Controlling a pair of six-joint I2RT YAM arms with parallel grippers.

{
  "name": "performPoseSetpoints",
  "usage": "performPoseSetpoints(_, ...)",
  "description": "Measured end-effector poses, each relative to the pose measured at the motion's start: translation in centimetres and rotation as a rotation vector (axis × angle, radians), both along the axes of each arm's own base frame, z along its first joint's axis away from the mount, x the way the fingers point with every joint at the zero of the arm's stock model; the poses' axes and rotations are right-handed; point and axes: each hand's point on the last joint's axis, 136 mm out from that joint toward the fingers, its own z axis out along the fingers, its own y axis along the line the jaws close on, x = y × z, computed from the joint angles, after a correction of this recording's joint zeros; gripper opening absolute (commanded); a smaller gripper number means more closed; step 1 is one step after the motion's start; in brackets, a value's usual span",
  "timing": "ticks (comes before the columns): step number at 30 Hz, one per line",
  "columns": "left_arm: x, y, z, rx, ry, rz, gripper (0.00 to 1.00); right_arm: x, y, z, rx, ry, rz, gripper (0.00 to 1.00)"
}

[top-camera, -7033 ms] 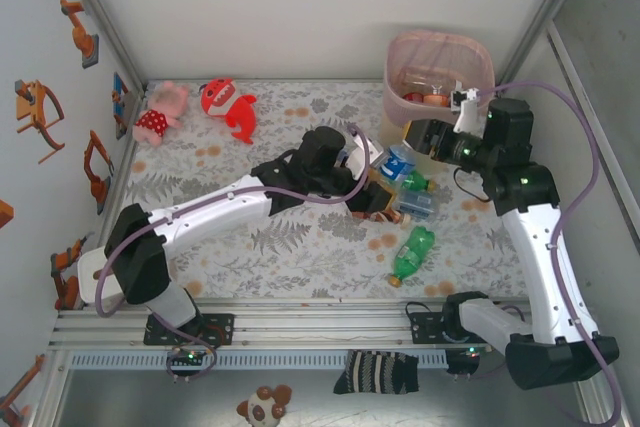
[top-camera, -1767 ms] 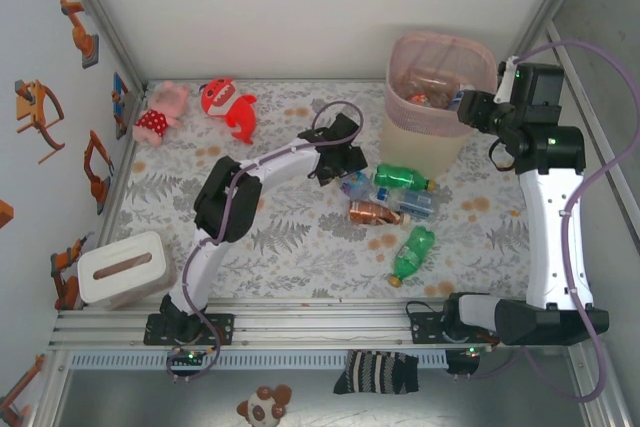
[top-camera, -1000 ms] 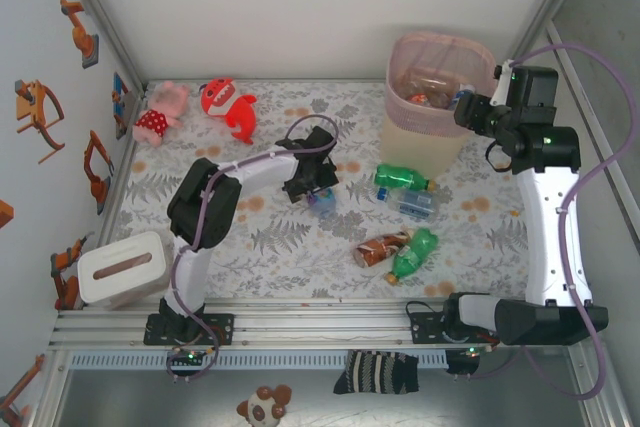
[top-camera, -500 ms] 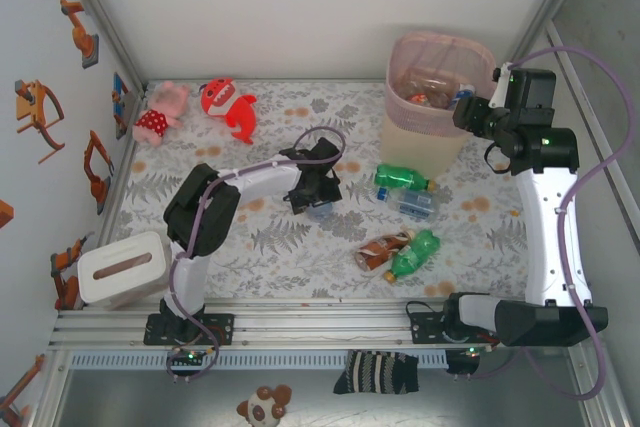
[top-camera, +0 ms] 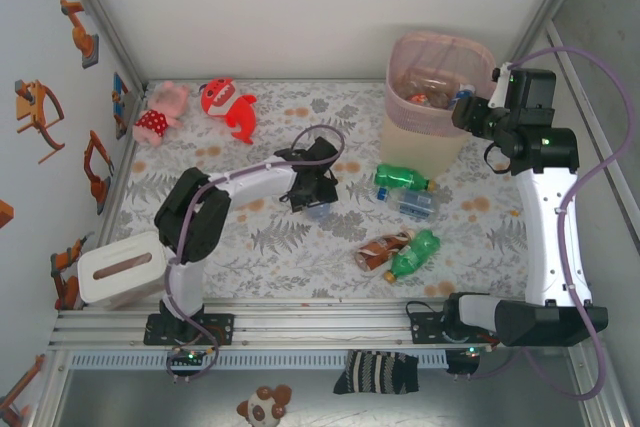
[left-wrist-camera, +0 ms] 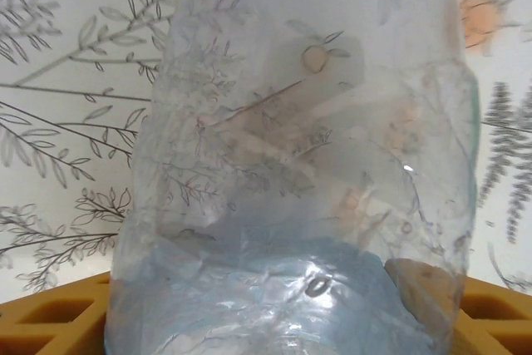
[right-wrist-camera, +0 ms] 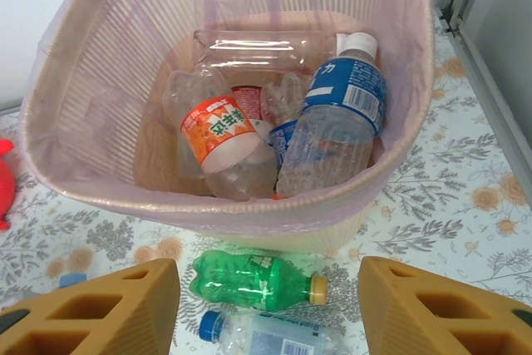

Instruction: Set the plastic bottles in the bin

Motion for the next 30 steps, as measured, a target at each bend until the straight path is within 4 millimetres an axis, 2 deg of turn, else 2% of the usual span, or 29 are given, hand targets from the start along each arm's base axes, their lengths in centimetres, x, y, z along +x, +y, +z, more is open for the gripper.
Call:
performPoseSetpoints(3, 0.4, 0.0, 2.7, -0.037, -0.086, -0.04, 0.68, -0.1, 0.4, 0.3, 0.016, -0.01, 0.018, 0.58)
performPoseSetpoints(9, 0.7, -0.4, 8.9, -0.187, -0.298, -0.146, 0.66, -0.9, 2.1, 2.4, 0.087, -0.098, 0.094, 0.58)
performPoseSetpoints(16, -0.5, -2.8, 14.9, -0.411, -0.499, -0.356, 0.66, -1.9, 5.5, 4.6, 0.226, -0.211, 0.239, 0.59)
performPoseSetpoints(21, -2.4, -5.0, 19.5, -0.625, -0.6, -0.54, 0.65, -2.6, 8.7, 5.9, 0.314, -0.281, 0.388, 0.59)
performPoseSetpoints(23, -3.5, -6.0, 21.4, -0.726, -0.624, -0.623, 0.61, -3.2, 10.4, 6.8, 0.345, -0.314, 0.471, 0.59)
performPoseSetpoints(26, -6.0, -7.5, 24.4, -0.883, -0.633, -0.767, 0.57, -4.4, 13.0, 8.1, 0.384, -0.367, 0.602, 0.6)
performPoseSetpoints(30, -9.2, -8.9, 28.8, -1.061, -0.661, -0.942, 0.57, -6.8, 16.1, 10.4, 0.416, -0.449, 0.777, 0.66)
